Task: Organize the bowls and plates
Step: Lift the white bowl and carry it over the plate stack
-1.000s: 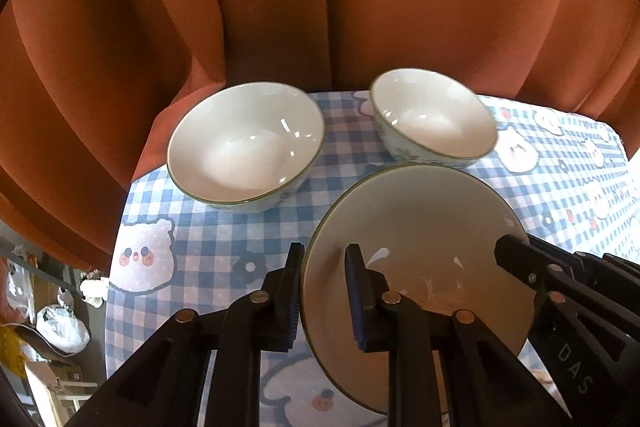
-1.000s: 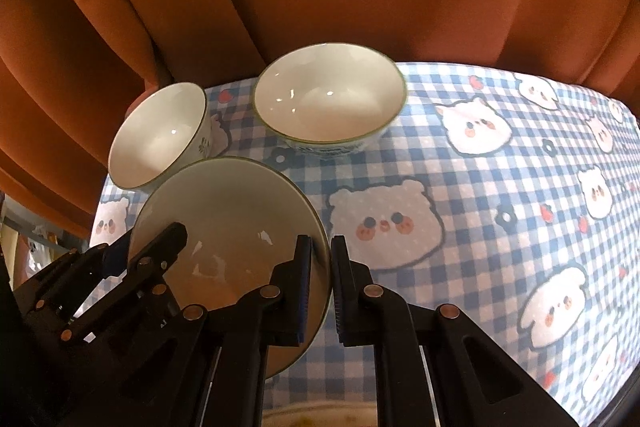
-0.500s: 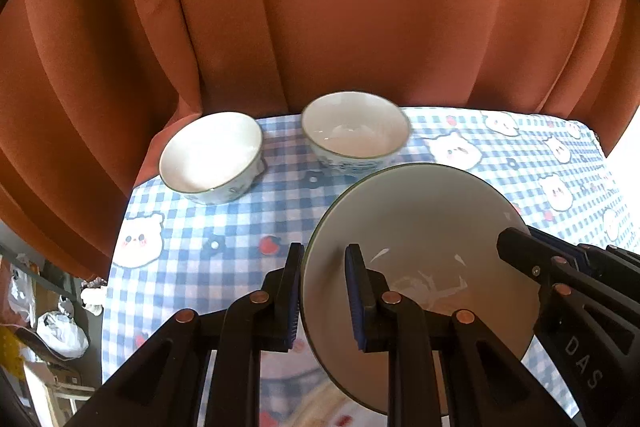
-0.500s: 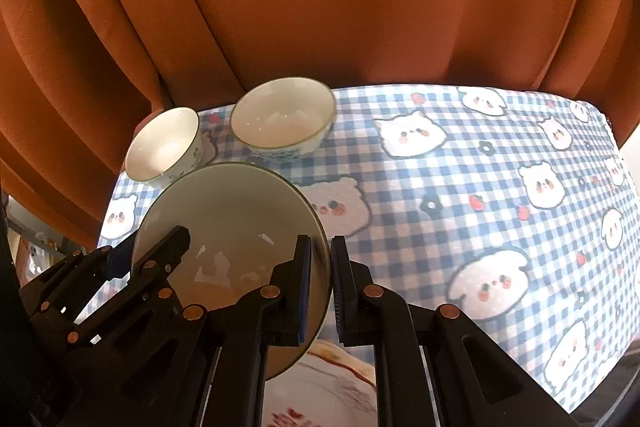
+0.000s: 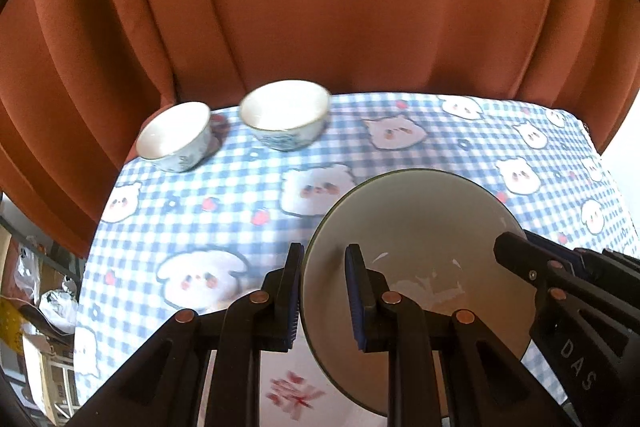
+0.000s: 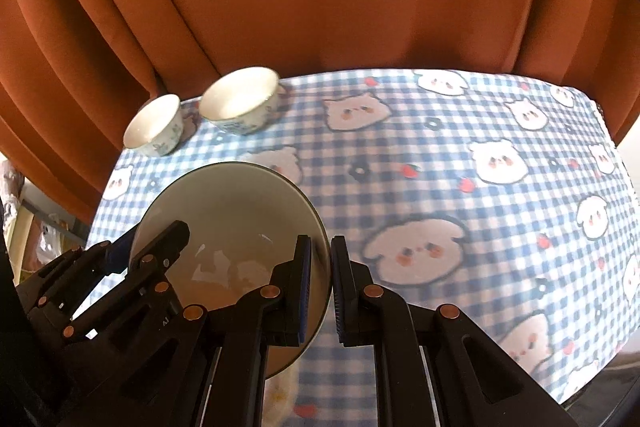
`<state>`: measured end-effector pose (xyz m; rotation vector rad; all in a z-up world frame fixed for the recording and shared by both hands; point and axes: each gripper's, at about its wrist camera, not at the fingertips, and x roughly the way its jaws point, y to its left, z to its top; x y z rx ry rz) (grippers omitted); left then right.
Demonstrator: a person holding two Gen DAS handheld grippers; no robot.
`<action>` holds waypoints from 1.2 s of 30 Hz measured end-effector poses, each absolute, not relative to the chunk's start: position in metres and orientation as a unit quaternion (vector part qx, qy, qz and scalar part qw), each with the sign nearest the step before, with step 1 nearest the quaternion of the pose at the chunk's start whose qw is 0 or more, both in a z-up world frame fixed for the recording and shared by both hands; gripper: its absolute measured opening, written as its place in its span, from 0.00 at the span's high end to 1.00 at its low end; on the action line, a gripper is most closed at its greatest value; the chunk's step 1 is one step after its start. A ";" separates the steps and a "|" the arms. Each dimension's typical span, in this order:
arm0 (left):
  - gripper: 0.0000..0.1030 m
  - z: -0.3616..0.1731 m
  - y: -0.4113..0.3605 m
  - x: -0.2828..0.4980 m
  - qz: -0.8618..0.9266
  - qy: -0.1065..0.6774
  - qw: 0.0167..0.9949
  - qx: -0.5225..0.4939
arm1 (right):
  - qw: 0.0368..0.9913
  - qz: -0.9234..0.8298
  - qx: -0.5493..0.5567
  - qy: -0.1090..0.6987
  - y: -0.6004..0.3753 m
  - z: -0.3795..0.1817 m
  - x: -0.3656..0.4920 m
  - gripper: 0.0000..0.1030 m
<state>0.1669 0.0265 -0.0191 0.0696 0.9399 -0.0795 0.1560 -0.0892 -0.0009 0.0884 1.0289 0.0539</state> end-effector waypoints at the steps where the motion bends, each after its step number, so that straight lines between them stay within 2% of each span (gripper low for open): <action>1: 0.82 -0.020 0.018 0.163 -0.039 0.453 0.890 0.034 | 0.869 0.026 0.043 0.492 -0.096 -0.001 0.154 0.87; 14: 0.82 -0.053 -0.046 0.123 -0.027 0.475 0.879 0.029 | 0.861 0.038 0.034 0.506 -0.167 -0.024 0.118 0.87; 29: 0.82 -0.095 -0.072 0.100 -0.002 0.526 0.850 0.035 | 0.832 0.053 0.015 0.552 -0.190 -0.063 0.101 0.87; 35: 0.82 -0.094 -0.076 0.098 0.004 0.521 0.853 0.040 | 0.829 0.059 0.013 0.557 -0.195 -0.069 0.101 0.88; 36: 0.79 -0.094 -0.076 0.098 0.004 0.521 0.853 0.038 | 0.828 0.061 0.013 0.557 -0.195 -0.069 0.101 0.87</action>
